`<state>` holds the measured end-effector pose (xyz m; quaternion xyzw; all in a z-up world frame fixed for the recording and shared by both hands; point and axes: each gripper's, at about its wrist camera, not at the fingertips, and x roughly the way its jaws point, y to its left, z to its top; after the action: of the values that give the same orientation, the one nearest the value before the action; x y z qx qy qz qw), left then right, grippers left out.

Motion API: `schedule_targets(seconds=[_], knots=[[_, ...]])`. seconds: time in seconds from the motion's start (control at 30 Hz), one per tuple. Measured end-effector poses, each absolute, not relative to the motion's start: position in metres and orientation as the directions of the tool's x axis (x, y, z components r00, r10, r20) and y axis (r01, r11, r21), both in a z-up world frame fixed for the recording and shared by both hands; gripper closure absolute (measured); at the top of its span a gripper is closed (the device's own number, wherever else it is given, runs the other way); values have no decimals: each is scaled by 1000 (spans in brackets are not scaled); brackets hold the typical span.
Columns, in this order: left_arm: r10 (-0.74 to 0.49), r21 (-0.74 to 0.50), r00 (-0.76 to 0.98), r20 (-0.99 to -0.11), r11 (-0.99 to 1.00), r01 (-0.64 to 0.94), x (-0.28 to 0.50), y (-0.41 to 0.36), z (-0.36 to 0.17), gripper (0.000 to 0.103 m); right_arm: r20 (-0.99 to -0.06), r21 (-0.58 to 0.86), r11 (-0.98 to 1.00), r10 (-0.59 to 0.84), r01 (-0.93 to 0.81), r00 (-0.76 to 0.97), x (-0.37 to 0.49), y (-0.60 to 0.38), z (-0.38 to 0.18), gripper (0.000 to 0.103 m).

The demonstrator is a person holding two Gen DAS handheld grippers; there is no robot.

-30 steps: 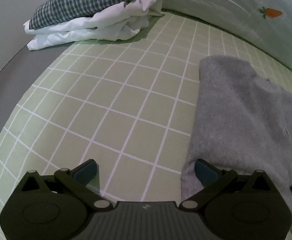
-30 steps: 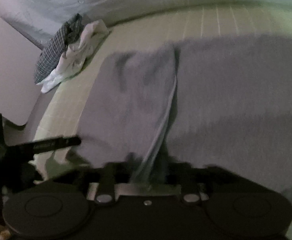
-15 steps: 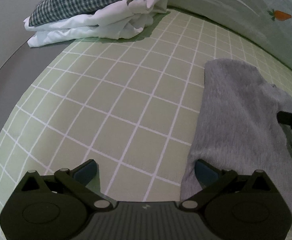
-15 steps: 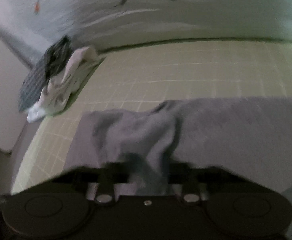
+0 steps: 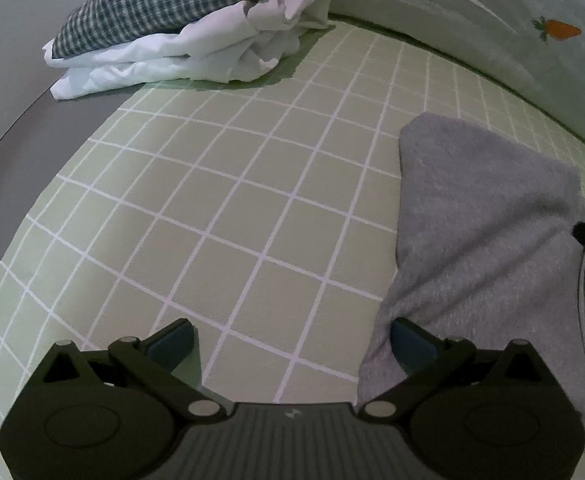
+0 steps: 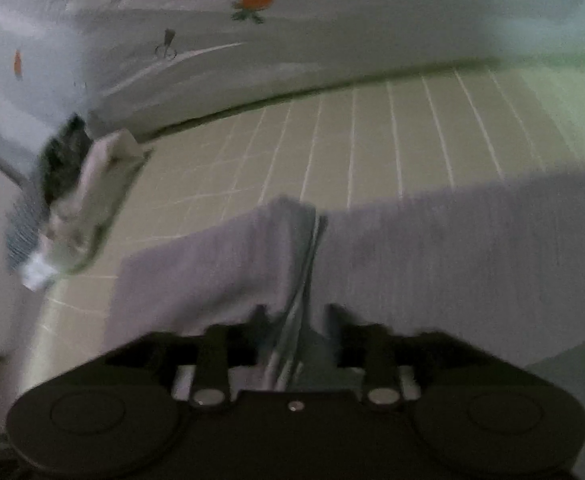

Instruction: Fold clothes

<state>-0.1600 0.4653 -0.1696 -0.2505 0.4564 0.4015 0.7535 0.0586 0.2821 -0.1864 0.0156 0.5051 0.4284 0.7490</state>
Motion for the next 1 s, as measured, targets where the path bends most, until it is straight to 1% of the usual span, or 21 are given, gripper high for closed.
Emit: schedule_targets(seconds=[0.13, 0.27, 0.3, 0.33, 0.37, 0.4, 0.43, 0.47, 0.57, 0.6, 0.67, 0.7, 0.8, 0.9, 0.93, 0.97, 1.0], knots=[[387, -8, 260, -885, 545, -838, -160, 463, -171, 0, -721, 537, 607, 691, -586, 55, 34, 252, -192, 54], [395, -7, 258, -882, 536, -844, -161, 461, -171, 0, -721, 515, 545, 693, -661, 9, 10, 258, -191, 54], [397, -7, 256, -881, 532, -846, -162, 461, -171, 0, -724, 510, 531, 690, -677, -5, 6, 261, -190, 57], [397, -6, 254, -882, 529, -849, -162, 461, -171, 0, -729, 500, 521, 685, -692, -10, 3, 263, -190, 63], [397, -5, 250, -883, 525, -851, -162, 460, -171, 0, -733, 489, 511, 680, -707, -15, -1, 266, -189, 65], [396, -2, 247, -884, 525, -851, -161, 460, -170, 0, -739, 474, 503, 674, -723, -15, -5, 268, -189, 79], [396, 4, 243, -886, 530, -848, -161, 459, -170, 0, -750, 440, 503, 662, -744, 4, -6, 269, -189, 99], [395, 10, 239, -887, 535, -845, -160, 458, -169, 0, -759, 412, 509, 650, -756, 24, -6, 267, -187, 99], [410, 63, 226, -884, 582, -811, -157, 449, -165, 0, -713, 475, 522, 700, -708, 38, 3, 246, -173, 100], [417, 80, 224, -881, 599, -797, -156, 444, -164, 0, -698, 476, 519, 714, -710, 54, 3, 239, -166, 100], [416, 96, 229, -880, 629, -772, -155, 433, -164, 0, -682, 442, 524, 723, -728, 106, 1, 226, -151, 100], [414, 97, 232, -880, 636, -766, -156, 429, -164, 0, -690, 419, 534, 713, -734, 125, -1, 222, -149, 100], [415, 89, 237, -879, 628, -773, -159, 419, -167, 0, -750, 381, 579, 649, -721, 126, 0, 220, -163, 99], [417, 89, 231, -879, 620, -780, -161, 416, -167, 0, -807, 305, 598, 576, -741, 133, -4, 223, -183, 96], [418, 94, 227, -880, 620, -779, -162, 415, -166, 0, -805, 294, 593, 576, -749, 140, -5, 221, -182, 88], [424, 104, 219, -879, 619, -779, -163, 414, -165, 0, -805, 282, 591, 575, -756, 149, -6, 220, -180, 82], [434, 116, 210, -876, 614, -781, -164, 413, -163, 0, -806, 267, 599, 568, -755, 166, -5, 216, -176, 67]])
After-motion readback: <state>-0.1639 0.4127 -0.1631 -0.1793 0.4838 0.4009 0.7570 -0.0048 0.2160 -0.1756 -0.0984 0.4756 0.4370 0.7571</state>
